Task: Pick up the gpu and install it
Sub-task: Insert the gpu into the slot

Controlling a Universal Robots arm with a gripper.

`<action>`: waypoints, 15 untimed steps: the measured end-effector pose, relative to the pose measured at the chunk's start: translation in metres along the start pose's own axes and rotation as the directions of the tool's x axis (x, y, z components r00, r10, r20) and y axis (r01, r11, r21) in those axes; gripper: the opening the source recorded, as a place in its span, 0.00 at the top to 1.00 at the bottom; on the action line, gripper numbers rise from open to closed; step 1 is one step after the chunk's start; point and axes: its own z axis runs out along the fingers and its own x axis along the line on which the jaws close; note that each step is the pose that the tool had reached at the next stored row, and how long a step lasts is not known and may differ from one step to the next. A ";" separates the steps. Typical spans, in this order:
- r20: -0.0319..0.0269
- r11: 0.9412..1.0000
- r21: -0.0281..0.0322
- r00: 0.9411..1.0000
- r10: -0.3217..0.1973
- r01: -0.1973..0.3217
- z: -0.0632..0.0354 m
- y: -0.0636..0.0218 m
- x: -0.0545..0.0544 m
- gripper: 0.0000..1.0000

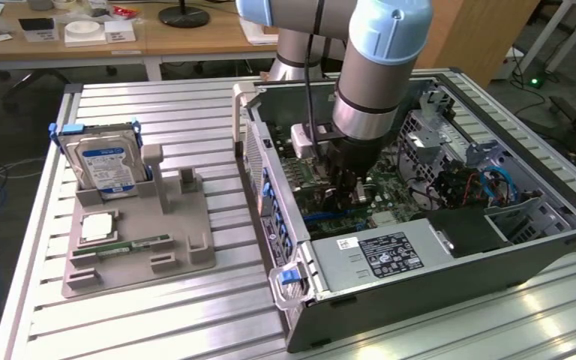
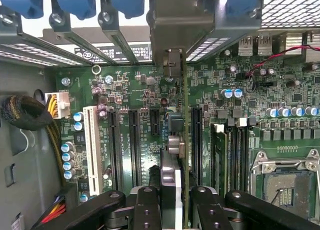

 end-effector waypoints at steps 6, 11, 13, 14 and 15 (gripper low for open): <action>0.000 1.000 -0.001 1.000 0.000 0.000 0.0001 0.0008 0.000 0.72; 0.000 1.000 -0.003 1.000 0.000 0.000 0.0005 0.0010 0.000 0.72; 0.000 1.000 -0.004 1.000 0.000 0.000 0.0010 0.0010 0.000 0.72; 0.000 1.000 -0.004 1.000 0.000 0.000 0.0013 0.0009 0.000 0.72; 0.000 1.000 -0.004 1.000 0.000 0.000 0.0017 0.0010 -0.001 0.72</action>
